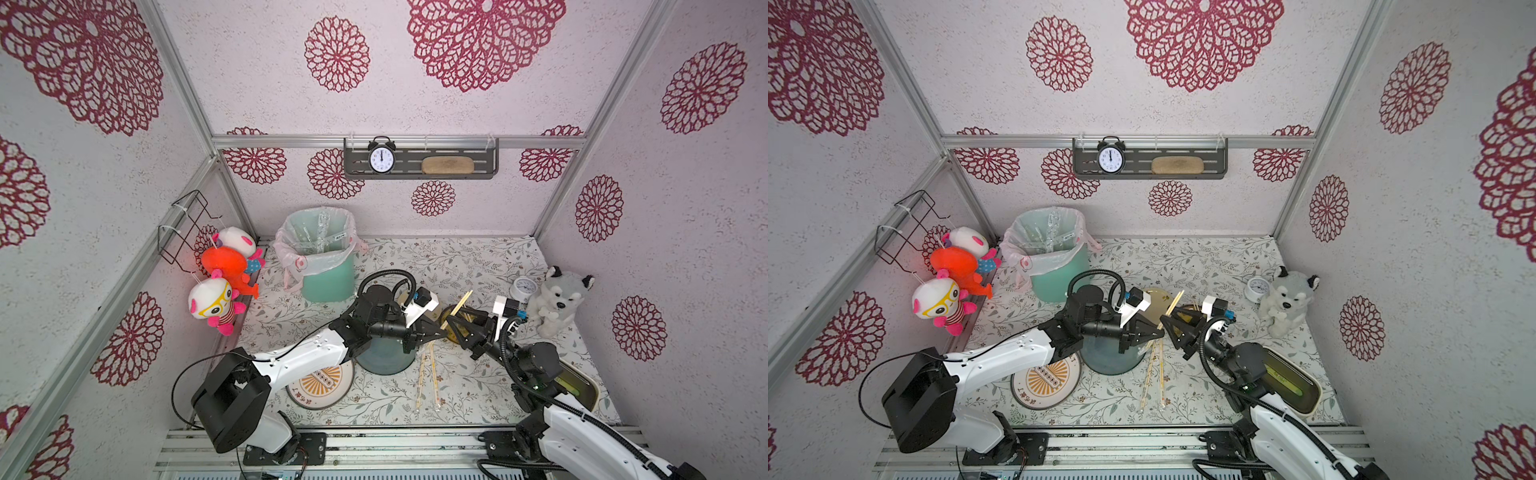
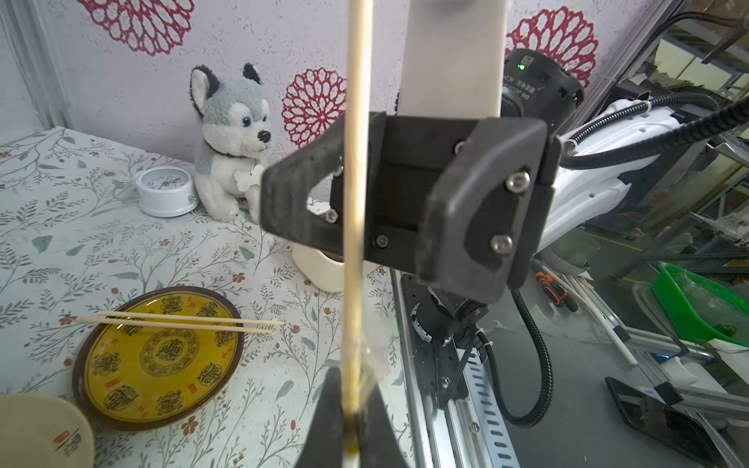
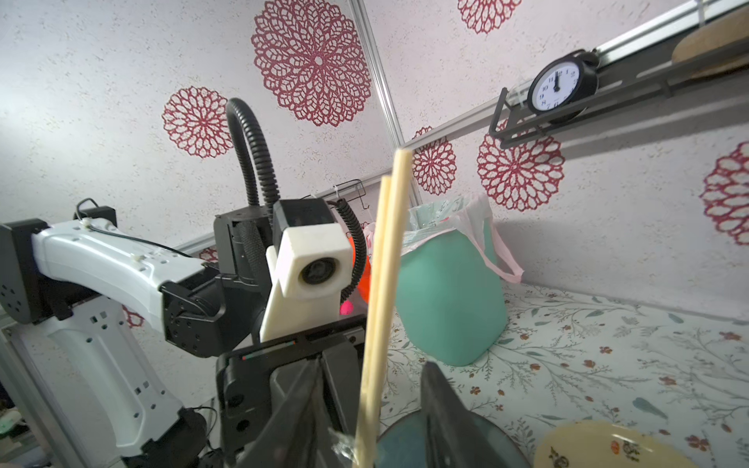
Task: Remove the packaging of disposable chopsticks
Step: Remove the packet bag from the disposable chopsticks.
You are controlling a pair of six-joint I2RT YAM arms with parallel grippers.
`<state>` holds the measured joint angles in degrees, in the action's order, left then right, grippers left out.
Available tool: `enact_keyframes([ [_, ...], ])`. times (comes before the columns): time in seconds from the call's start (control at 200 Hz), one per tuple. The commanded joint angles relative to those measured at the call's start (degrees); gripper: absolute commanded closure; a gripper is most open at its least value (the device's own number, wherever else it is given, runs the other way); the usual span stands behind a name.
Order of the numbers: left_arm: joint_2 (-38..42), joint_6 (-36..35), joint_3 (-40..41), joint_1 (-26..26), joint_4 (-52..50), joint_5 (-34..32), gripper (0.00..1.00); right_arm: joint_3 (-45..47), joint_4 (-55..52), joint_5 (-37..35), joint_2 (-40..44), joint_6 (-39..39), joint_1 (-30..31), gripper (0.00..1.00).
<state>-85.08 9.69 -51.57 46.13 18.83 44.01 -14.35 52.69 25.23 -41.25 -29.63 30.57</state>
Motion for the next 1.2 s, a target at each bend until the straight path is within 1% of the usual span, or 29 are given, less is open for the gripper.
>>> enact_keyframes([
  [0.0, 1.9, 0.1, 1.3, -0.4, 1.6, 0.2, 1.0, -0.8, 0.1, -2.2, 3.2, 1.5, 0.1, 0.51],
  [0.19, 3.3, -0.4, 2.4, -0.6, 1.1, 0.2, 1.0, -0.5, -0.9, -4.2, 5.6, 1.7, 0.1, 0.52],
  [0.33, 3.1, -0.7, 2.4, -0.6, 0.8, 1.6, 1.0, -2.0, 0.0, -2.0, 2.9, 1.0, 0.1, 0.57],
  [0.41, 3.0, -0.9, 2.3, -0.5, 0.5, 1.6, 1.0, -3.2, 0.8, -0.3, 0.5, 0.3, 0.1, 0.62],
  [0.48, 3.1, -1.2, 2.1, -0.5, 0.0, 1.7, 1.0, -3.7, 2.5, 1.0, -1.3, -0.2, 0.1, 0.64],
  [0.59, 3.1, -1.5, 1.8, -0.4, -0.7, 1.8, 1.0, -4.5, 3.9, 2.2, -3.3, -0.6, 0.1, 0.73],
  [0.64, 3.1, -1.6, 1.7, -0.4, -1.2, 1.8, 1.0, -4.4, 4.6, 2.4, -3.8, -0.8, 0.1, 0.76],
  [0.71, 2.9, -2.1, 1.4, -0.3, -1.9, 2.0, 1.0, -4.2, 5.1, 2.7, -4.1, -0.8, 0.2, 0.82],
  [0.826, 2.6, -2.7, 1.1, -0.1, -2.9, 2.4, 1.0, -3.8, 5.2, 2.3, -3.5, -0.5, 0.1, 0.86],
  [0.871, 2.4, -2.9, 0.7, -0.1, -3.7, 2.6, 1.0, -3.9, 4.7, 2.2, -3.3, -0.3, 0.1, 0.92],
  [0.921, 2.0, -2.7, 0.6, -0.1, -3.8, 2.5, 1.0, -4.0, 4.5, 2.6, -3.4, -0.4, 0.1, 1.0],
  [1.051, 1.3, -3.3, 0.7, -0.1, -4.8, 2.6, 1.0, -3.7, 4.0, 2.5, -2.5, 0.0, 0.1, 1.0],
  [1.076, 1.4, -3.1, 0.9, -0.2, -4.7, 2.1, 0.87, -3.7, 3.8, 2.3, -2.0, 0.2, 0.1, 1.0],
  [1.106, 1.4, -3.2, 1.3, -0.2, -4.6, 1.5, 0.64, -3.4, 3.8, 2.1, -1.6, 0.2, 0.1, 1.0],
  [1.121, 1.4, -3.1, 1.5, -0.2, -4.4, 1.1, 0.58, -3.3, 3.8, 1.8, -1.4, 0.2, 0.1, 1.0],
  [1.146, 1.3, -3.1, 1.8, -0.2, -4.1, 1.0, 0.57, -3.3, 3.9, 1.7, -1.0, 0.3, 0.1, 1.0],
  [1.196, 0.7, -3.2, 2.2, -0.2, -4.0, 1.4, 0.61, -3.1, 3.8, 1.3, -0.3, 0.2, 0.1, 1.0],
])
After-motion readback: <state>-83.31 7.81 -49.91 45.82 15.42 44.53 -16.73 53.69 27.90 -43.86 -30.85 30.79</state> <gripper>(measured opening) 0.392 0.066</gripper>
